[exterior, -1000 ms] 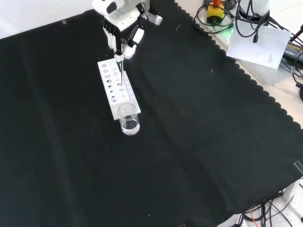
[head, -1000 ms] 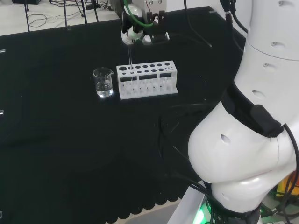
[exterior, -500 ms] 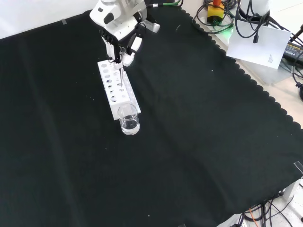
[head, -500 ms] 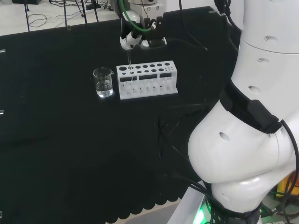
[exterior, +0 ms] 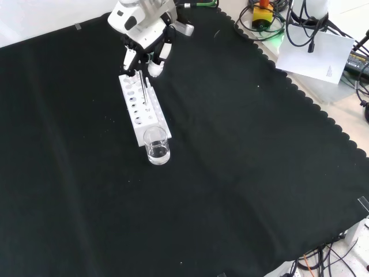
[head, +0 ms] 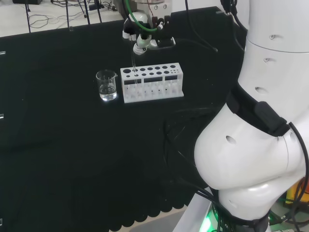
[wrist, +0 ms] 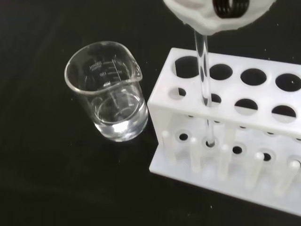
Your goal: Put the glass rod back on the white test tube rack.
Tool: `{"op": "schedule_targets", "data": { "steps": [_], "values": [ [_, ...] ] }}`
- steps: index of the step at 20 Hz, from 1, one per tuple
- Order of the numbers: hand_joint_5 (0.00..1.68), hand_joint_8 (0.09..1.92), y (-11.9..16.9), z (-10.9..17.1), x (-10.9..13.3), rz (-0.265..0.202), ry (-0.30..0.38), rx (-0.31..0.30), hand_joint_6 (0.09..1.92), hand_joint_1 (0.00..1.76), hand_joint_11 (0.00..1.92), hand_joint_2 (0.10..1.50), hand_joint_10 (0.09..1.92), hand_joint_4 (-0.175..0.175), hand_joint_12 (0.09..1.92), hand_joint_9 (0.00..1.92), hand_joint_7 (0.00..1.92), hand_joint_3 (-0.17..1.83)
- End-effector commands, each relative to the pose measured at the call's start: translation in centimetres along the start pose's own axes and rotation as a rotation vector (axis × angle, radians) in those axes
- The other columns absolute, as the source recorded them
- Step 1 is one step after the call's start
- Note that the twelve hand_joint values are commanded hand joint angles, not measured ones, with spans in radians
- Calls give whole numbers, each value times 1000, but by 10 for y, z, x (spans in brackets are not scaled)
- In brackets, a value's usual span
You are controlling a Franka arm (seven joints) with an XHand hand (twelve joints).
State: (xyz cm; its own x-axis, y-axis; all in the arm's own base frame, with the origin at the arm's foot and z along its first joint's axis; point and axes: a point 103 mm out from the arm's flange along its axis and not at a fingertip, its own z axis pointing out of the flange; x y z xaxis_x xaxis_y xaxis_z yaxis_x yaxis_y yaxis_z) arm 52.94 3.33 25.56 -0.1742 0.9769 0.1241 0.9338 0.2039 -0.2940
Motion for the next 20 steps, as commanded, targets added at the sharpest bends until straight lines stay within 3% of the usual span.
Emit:
{"op": "schedule_targets", "data": {
  "steps": [1, 6, 20],
  "values": [
    [224, 833, -1, -1, -1, -3, -12, 42, 380, 1485, 1731, 877, 971, -149, 1063, 1587, 401, -175],
    [249, 818, -8, -14, -9, 12, -14, 18, 243, 1494, 1724, 873, 998, -146, 1087, 1580, 373, -175],
    [267, 811, -43, -44, -53, 81, -18, -43, 212, 1496, 1723, 876, 1021, -153, 1093, 1573, 367, -175]
  ]
}}
